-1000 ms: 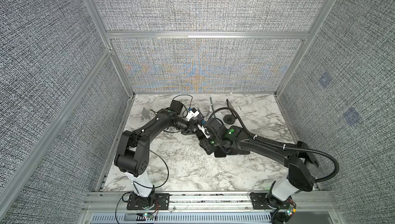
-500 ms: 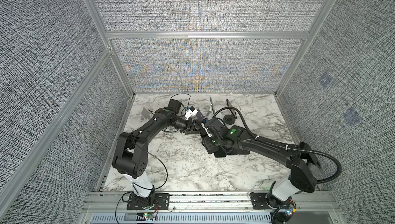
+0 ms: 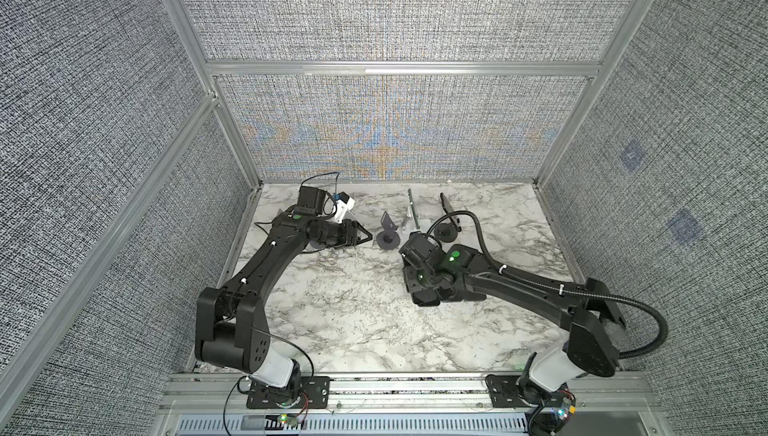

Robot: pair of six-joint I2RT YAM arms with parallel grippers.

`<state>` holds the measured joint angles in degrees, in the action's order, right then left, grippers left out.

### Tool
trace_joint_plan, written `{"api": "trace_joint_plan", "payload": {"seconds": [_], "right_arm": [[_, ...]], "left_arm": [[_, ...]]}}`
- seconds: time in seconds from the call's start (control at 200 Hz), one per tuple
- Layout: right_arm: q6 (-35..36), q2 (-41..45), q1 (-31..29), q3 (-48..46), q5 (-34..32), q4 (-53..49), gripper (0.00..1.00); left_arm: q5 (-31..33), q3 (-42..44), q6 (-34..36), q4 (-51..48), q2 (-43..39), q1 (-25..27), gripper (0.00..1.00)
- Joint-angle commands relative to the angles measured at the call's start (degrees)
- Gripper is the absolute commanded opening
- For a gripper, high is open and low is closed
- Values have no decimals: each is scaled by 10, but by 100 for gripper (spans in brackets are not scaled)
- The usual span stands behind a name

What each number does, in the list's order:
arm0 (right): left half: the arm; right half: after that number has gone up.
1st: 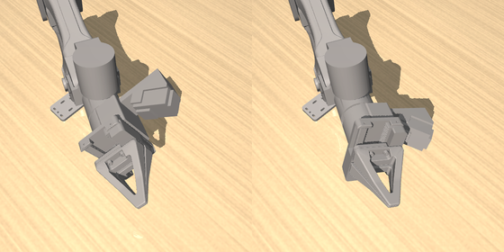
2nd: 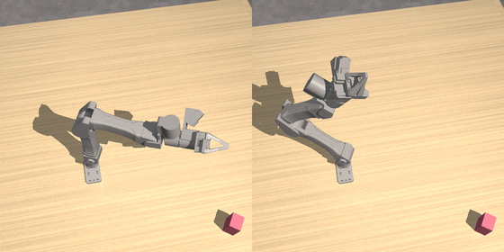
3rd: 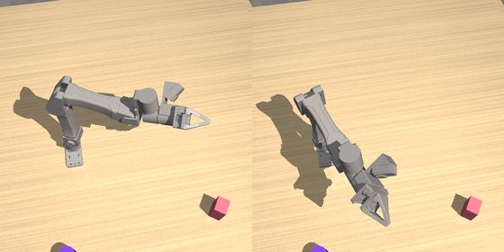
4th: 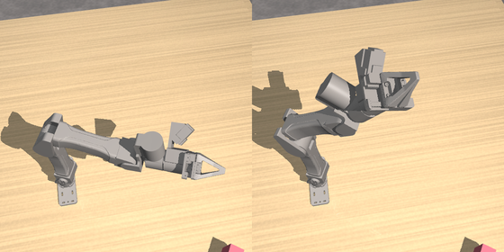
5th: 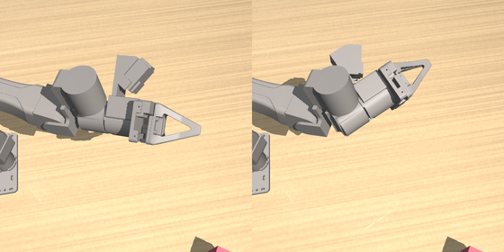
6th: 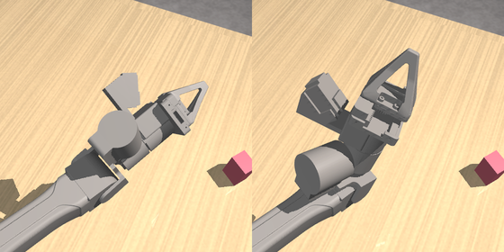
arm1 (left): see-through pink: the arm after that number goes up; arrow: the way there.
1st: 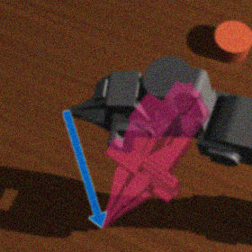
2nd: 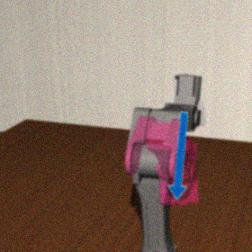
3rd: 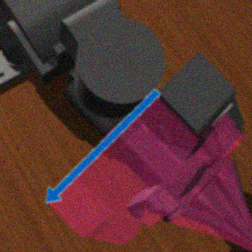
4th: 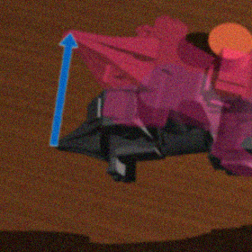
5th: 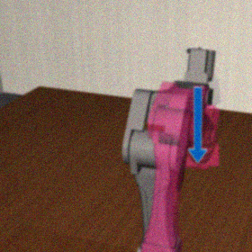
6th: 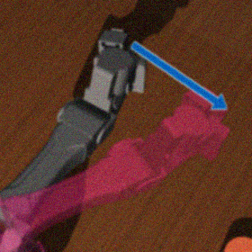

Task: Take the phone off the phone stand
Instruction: 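Open the left gripper and draw it back while the right gripper holds the phone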

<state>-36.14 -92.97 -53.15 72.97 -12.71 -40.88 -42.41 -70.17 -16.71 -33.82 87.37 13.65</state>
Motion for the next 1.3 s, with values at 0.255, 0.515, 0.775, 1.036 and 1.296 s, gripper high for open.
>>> {"api": "trace_joint_plan", "payload": {"seconds": [0.255, 0.515, 0.775, 1.036, 1.296], "right_arm": [[-97, -106, -17, 45, -13, 12, 16], [-124, -172, -21, 73, -11, 33, 11], [-119, -217, -21, 97, -14, 26, 11], [-119, -234, -19, 98, -16, 35, 25], [-113, -243, -18, 96, -26, 35, 46]], "left_arm": [[85, 26, -31, 59, -45, -15, 54], [77, 27, -35, 62, -48, -18, 54], [73, 30, -43, 69, -50, -19, 54], [64, 30, -45, 72, -49, -20, 54], [57, 30, -46, 73, -49, -20, 54]]}}
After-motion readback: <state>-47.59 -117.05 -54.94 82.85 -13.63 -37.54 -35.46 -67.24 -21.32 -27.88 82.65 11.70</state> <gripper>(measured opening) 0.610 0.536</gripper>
